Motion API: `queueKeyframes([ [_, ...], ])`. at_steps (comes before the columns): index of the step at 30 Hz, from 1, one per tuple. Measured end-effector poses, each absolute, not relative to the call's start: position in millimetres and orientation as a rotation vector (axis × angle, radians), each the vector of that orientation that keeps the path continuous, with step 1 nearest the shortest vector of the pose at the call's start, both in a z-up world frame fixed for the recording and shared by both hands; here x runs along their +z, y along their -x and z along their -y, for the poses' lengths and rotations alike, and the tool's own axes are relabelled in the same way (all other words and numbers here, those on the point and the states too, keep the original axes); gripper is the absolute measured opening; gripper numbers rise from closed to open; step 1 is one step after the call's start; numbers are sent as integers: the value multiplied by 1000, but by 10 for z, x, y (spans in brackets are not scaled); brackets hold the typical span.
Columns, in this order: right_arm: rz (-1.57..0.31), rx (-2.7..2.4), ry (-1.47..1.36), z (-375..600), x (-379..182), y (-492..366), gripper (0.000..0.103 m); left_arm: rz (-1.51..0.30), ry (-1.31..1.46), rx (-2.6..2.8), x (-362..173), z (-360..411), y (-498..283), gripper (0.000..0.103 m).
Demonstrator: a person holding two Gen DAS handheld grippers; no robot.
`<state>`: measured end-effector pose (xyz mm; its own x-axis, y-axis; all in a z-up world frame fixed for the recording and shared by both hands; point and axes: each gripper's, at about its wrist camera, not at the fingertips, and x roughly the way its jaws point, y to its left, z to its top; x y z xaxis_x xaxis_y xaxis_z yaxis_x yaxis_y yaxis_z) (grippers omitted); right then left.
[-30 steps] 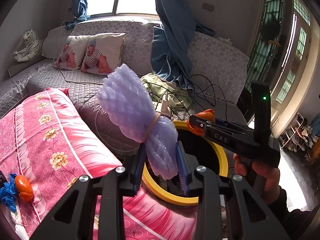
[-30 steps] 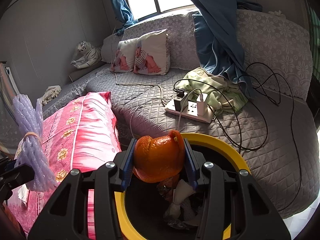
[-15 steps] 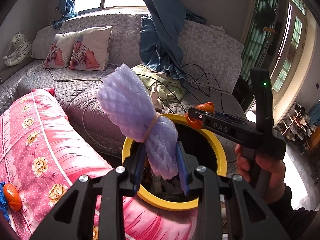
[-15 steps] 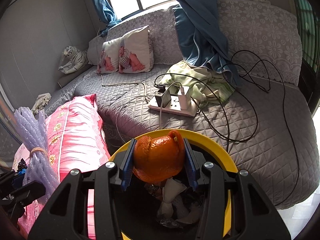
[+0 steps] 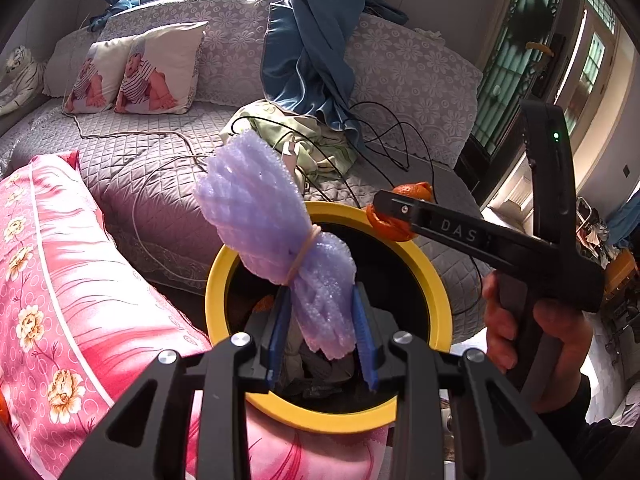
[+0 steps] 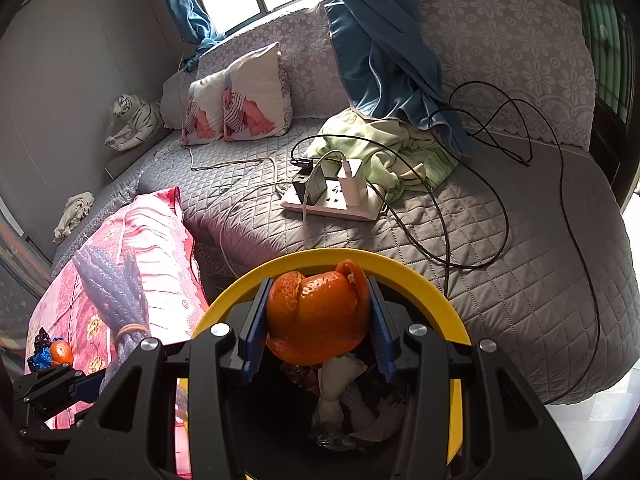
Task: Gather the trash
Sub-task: 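Open the left tool over the bin dropping the foam bundle while the right tool drops the orange, then move both open tools from the bin back to the trash on the bed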
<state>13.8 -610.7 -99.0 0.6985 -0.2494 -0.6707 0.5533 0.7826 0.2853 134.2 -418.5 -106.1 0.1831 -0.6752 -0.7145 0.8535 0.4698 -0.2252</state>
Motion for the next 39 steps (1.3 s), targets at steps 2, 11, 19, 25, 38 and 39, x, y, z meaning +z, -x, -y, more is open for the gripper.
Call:
queueKeyframes([
  [2,-656,-470,-500,6111,-986,-138,42,-864,-242,-1097,-1076,4195,-1347,29],
  [11,-639,-507,-553,6218,-957,-69,56,-873,-181,-1070,-1075,4122,-1440,60],
  [19,-618,-515,-557,6221,-870,37,56,-879,-126,-1021,-1003,3919,-1603,60],
  [25,-597,-453,-528,6031,-721,12,56,-835,-89,-958,-806,3605,-1747,60],
  [38,-652,-164,-431,4951,-603,-646,63,-700,-41,-645,-446,2103,-2162,87],
  [39,-657,-139,-422,4841,-595,-712,64,-697,-35,-617,-438,1964,-2193,87],
])
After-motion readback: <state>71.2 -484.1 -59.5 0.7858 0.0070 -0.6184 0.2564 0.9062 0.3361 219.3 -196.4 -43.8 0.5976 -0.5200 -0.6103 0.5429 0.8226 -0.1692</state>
